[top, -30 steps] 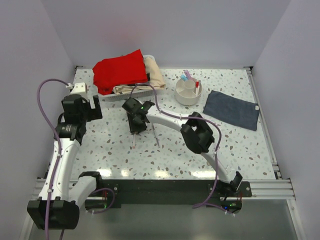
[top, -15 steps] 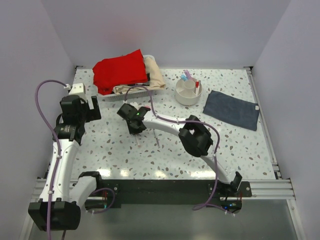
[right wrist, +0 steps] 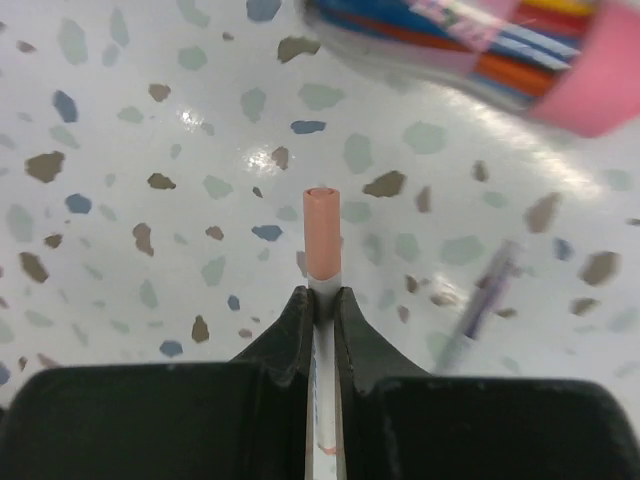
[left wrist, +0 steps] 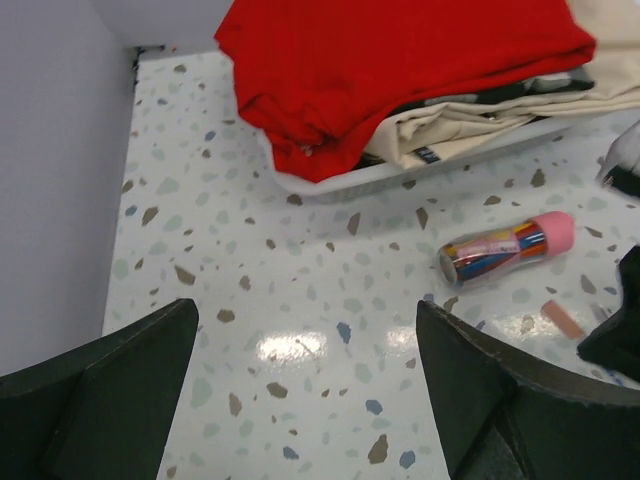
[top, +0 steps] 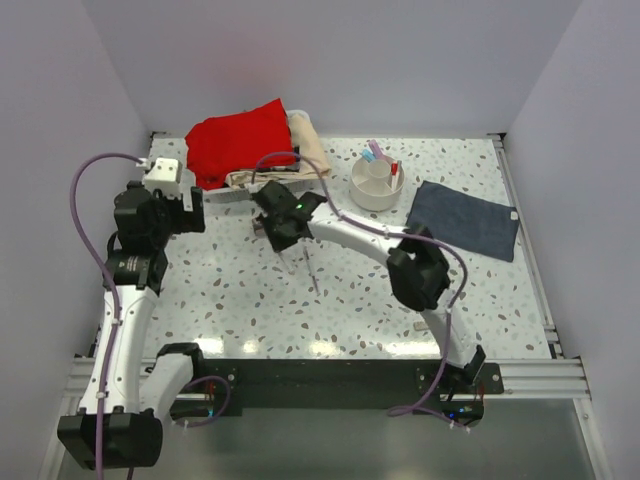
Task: Sort the stationery into containers
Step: Pick up the pen from the center of the board, then place the pen in the storage box.
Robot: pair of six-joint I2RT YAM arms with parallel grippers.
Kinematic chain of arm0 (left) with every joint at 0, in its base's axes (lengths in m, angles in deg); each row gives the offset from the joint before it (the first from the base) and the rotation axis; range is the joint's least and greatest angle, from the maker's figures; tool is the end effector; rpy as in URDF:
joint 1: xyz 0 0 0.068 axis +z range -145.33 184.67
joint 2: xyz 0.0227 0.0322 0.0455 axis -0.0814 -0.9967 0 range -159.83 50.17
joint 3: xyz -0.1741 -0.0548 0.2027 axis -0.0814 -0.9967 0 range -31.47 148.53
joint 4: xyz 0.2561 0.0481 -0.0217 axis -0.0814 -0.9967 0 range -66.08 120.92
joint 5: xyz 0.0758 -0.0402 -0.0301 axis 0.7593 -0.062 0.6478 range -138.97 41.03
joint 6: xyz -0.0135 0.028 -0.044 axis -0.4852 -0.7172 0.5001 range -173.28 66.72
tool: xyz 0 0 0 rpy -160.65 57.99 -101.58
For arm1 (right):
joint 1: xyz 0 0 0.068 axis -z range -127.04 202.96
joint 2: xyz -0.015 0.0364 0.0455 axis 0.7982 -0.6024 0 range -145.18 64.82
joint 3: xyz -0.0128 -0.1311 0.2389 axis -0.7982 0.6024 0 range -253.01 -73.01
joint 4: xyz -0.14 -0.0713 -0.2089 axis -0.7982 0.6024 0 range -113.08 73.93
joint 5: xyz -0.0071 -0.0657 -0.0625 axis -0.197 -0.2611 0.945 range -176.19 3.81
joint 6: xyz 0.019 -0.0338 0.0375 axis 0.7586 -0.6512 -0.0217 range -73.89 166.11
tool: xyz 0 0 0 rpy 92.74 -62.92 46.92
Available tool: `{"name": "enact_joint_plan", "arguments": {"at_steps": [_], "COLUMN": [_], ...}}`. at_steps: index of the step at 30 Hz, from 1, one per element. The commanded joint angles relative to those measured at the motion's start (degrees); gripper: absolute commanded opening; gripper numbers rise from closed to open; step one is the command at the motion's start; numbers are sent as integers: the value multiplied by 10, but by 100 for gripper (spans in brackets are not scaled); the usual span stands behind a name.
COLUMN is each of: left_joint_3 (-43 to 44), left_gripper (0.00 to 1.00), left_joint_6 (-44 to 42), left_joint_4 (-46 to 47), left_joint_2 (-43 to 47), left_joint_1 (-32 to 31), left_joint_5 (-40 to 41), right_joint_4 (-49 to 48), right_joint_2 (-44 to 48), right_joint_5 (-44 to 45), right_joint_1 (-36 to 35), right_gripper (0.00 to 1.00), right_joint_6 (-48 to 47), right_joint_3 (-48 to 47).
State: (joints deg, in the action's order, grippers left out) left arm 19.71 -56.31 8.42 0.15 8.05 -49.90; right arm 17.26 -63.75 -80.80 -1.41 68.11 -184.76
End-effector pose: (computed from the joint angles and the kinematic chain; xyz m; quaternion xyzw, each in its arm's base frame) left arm 0.1959 0.0110 0.3409 0.0020 0.8258 0.0248 0.5634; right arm 0.2915 0.4010 0.2145 -0.2543 0.9239 0.1391 0.2498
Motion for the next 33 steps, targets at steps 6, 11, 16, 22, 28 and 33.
{"name": "enact_joint_plan", "arguments": {"at_steps": [6, 11, 16, 22, 28, 33], "left_joint_3": [-13, 29, 116, 212, 269, 294], "left_gripper": [94, 94, 94, 94, 94, 94], "left_joint_6": [-62, -38, -51, -62, -79, -86], "left_joint_4": [113, 156, 164, 148, 134, 127], "left_joint_2": [-98, -196, -304, -393, -450, -476], "left_joint_1": [-98, -160, -186, -210, -249, -259], "left_joint_5": [-208, -213, -207, -194, -178, -172], "right_joint_4": [-367, -563, -644, -645, -660, -687], "right_joint_2": [385, 453, 447, 406, 359, 304], "right_joint_5": [-4, 83, 96, 104, 89, 86], "right_joint_1": [94, 139, 233, 339, 388, 403], "right_gripper": [0, 0, 0, 0, 0, 0], "right_joint_6": [-142, -194, -212, -175, -160, -153], "right_joint_3": [310, 427, 463, 450, 434, 416]}}
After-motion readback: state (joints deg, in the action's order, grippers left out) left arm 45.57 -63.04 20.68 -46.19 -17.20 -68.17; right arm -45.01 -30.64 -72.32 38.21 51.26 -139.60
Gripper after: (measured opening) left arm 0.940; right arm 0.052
